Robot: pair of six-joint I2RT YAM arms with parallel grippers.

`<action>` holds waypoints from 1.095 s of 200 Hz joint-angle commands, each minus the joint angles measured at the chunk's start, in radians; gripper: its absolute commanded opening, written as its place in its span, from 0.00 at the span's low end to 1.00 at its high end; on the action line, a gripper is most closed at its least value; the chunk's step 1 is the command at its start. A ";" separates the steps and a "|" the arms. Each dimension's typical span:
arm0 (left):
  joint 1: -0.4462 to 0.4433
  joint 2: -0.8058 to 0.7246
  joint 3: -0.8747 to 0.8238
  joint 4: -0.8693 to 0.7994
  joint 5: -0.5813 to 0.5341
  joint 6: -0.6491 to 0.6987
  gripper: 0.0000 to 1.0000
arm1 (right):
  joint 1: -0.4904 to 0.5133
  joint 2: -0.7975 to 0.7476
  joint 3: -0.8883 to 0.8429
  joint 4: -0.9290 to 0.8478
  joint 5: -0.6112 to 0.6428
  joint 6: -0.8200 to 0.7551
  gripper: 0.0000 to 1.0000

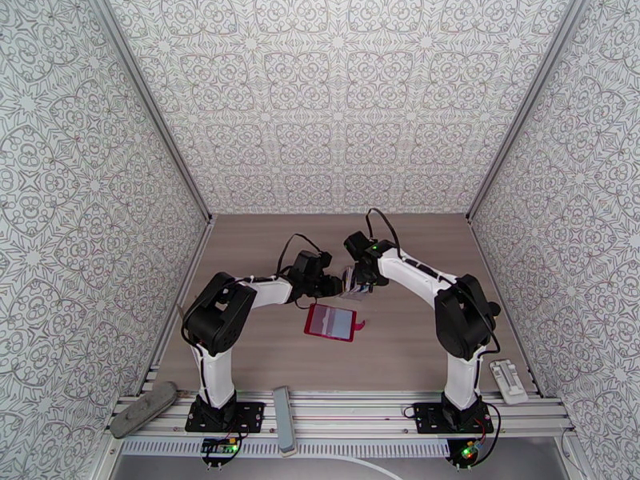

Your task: Put the credit cards into the card holder

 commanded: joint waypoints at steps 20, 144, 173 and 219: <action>-0.002 0.038 0.012 -0.040 0.019 -0.013 0.35 | -0.018 -0.006 0.027 -0.027 0.001 -0.013 0.46; -0.004 0.044 0.015 -0.036 0.028 -0.018 0.34 | -0.043 0.051 0.078 -0.005 -0.047 -0.024 0.50; -0.003 0.043 0.014 -0.035 0.026 -0.017 0.34 | -0.046 0.055 0.070 -0.007 -0.041 -0.026 0.50; -0.003 0.045 0.012 -0.034 0.024 -0.021 0.35 | -0.049 0.062 0.062 -0.009 -0.050 -0.032 0.49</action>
